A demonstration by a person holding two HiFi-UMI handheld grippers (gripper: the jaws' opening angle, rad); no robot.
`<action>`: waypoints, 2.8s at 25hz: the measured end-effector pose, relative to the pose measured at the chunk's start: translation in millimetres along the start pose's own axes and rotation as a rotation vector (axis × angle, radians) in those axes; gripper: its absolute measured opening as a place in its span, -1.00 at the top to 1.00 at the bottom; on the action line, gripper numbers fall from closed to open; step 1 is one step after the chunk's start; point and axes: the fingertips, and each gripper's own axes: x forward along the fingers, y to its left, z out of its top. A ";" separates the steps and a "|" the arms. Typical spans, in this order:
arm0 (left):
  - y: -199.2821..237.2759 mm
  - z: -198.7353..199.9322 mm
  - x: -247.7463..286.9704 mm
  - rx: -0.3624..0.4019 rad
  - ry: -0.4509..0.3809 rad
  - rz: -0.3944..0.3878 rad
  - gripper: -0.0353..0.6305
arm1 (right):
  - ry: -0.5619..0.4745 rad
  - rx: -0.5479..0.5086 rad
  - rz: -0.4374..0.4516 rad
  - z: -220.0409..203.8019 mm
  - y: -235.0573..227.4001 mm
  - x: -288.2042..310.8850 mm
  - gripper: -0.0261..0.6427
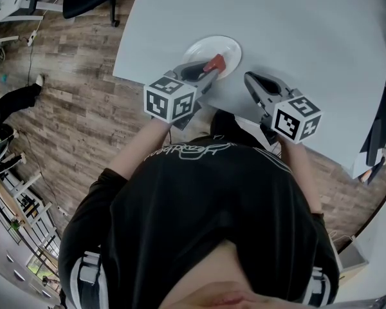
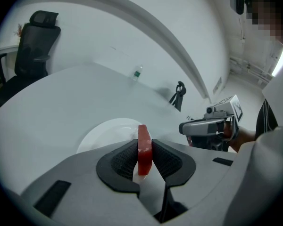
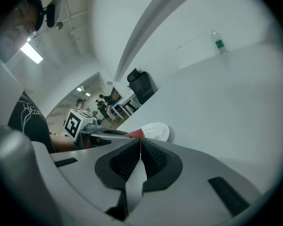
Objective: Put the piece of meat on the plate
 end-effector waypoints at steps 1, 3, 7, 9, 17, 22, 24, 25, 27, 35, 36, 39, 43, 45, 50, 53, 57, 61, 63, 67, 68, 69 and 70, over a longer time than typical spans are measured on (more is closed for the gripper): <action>0.6 0.0 -0.2 0.001 0.001 0.000 0.61 | 0.001 -0.001 0.000 0.1 0.3 0.2 0.89; 1.2 0.2 -0.4 0.008 0.005 0.002 0.61 | 0.004 -0.001 0.000 0.3 0.9 0.2 0.89; 0.0 -0.2 0.1 0.035 0.007 -0.001 0.60 | 0.009 -0.003 -0.001 -0.1 1.0 0.2 0.89; -0.4 -0.6 0.0 0.044 0.002 -0.005 0.60 | 0.009 -0.002 -0.002 -0.3 0.6 0.7 0.89; 2.7 0.4 0.3 0.071 -0.006 0.026 0.58 | 0.013 -0.001 0.003 -2.0 -0.4 1.7 0.89; 8.2 0.0 -0.7 0.086 -0.002 0.061 0.52 | 0.012 0.000 0.005 -2.5 0.6 1.5 0.89; 10.6 -0.5 -1.1 0.087 0.003 0.072 0.52 | 0.014 0.001 0.006 -2.7 0.8 1.8 0.89; 11.7 -0.6 -1.2 0.091 0.005 0.079 0.51 | 0.014 0.001 0.007 -2.8 0.7 2.0 0.89; 13.4 -0.7 -1.4 0.104 0.011 0.096 0.51 | 0.014 0.001 0.008 -3.1 0.5 2.1 0.89; 20.0 -1.2 -1.4 0.157 0.023 0.157 0.42 | 0.014 0.002 0.010 -4.3 -1.1 2.3 0.89; 21.3 -1.0 -1.8 0.163 0.024 0.165 0.42 | 0.015 0.002 0.009 -4.5 -1.2 2.5 0.89; 26.8 -0.9 -3.7 0.156 0.022 0.190 0.39 | 0.017 0.001 0.010 -4.9 -1.3 3.0 0.89; 32.3 -3.5 -4.0 0.119 0.023 0.196 0.33 | 0.017 0.001 0.011 -5.2 -2.6 3.2 0.89; 32.7 -3.5 -3.3 0.113 0.026 0.192 0.33 | 0.020 0.001 0.012 -4.9 -2.9 4.3 0.89; 34.1 1.4 -4.1 0.112 0.023 0.184 0.33 | 0.024 -0.005 0.015 1.2 -2.9 9.6 0.89; 34.3 2.4 -4.5 0.102 0.016 0.178 0.32 | 0.014 -0.016 0.019 4.7 -3.5 11.8 0.89; 30.0 5.6 -9.1 0.090 0.002 0.171 0.32 | 0.008 -0.042 0.018 7.2 -0.2 13.4 0.89; 22.8 14.2 -20.3 0.093 -0.021 0.162 0.32 | 0.022 -0.084 0.013 7.8 9.4 16.2 0.89; 15.8 17.7 -26.4 0.097 -0.035 0.146 0.38 | 0.022 -0.107 0.009 8.8 15.2 15.7 0.89; -5.5 24.2 -45.8 0.110 -0.075 0.115 0.62 | -0.002 -0.133 0.011 12.9 31.0 8.8 0.89; -10.6 26.2 -52.4 0.116 -0.087 0.110 0.66 | -0.008 -0.139 0.009 13.9 35.3 6.9 0.89; -15.4 28.2 -59.6 0.124 -0.099 0.105 0.71 | -0.014 -0.146 0.007 14.9 40.0 5.0 0.89; -20.4 29.6 -67.1 0.134 -0.108 0.101 0.75 | -0.020 -0.155 0.005 15.6 45.4 2.8 0.89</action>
